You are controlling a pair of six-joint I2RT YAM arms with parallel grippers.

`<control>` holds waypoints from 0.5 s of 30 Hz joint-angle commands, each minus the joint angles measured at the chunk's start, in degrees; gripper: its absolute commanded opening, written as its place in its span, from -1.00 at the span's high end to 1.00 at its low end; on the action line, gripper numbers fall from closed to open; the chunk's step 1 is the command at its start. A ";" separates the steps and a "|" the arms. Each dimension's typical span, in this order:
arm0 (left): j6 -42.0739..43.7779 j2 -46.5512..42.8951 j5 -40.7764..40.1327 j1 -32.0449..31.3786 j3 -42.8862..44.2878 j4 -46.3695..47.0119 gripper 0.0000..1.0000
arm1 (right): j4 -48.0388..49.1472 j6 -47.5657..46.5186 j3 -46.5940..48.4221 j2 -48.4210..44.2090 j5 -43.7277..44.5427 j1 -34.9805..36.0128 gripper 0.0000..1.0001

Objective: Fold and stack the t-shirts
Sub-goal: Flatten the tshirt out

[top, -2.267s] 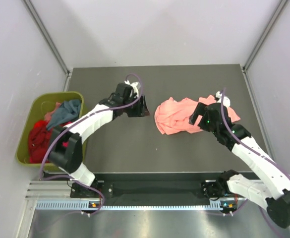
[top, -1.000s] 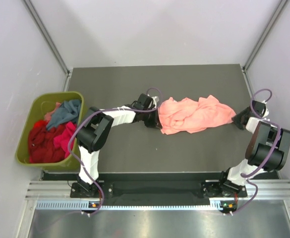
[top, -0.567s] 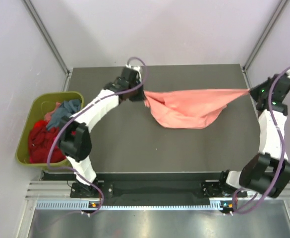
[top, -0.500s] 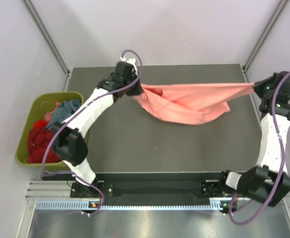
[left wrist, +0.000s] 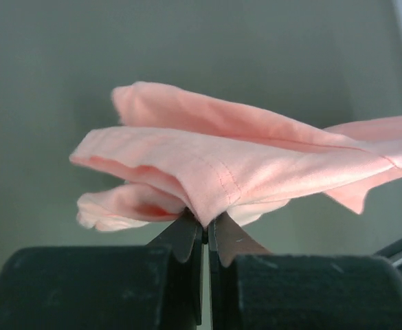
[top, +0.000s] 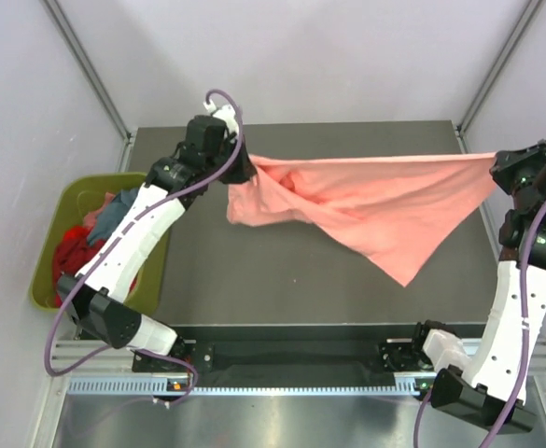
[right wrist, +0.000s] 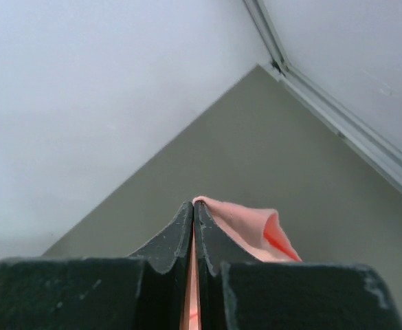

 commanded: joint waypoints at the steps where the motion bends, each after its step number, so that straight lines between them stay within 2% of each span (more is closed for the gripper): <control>1: 0.22 -0.51 0.97 0.79 -9.26 -0.27 1.00 | 0.24 -1.97 -3.18 0.91 1.11 -0.48 1.00; 4: -0.13 -1.13 1.49 0.70 -16.30 1.92 1.00 | 3.04 -2.41 -7.04 1.35 1.47 -0.48 1.00; 8: 0.04 0.36 0.62 0.70 -19.58 3.25 1.00 | 9.80 -1.45 -11.88 4.68 -0.72 -0.40 1.00; 11: -0.04 4.13 0.70 1.05 -17.39 3.60 1.00 | 18.94 0.14 -15.32 9.76 -2.58 0.83 1.00; 13: 0.13 7.55 1.40 1.67 -14.07 3.25 0.92 | 23.00 0.23 -14.02 13.98 -2.67 1.71 1.00; 15: 0.31 9.67 1.41 2.19 -9.59 0.28 0.95 | 25.89 0.32 -12.08 21.01 -2.75 2.94 1.00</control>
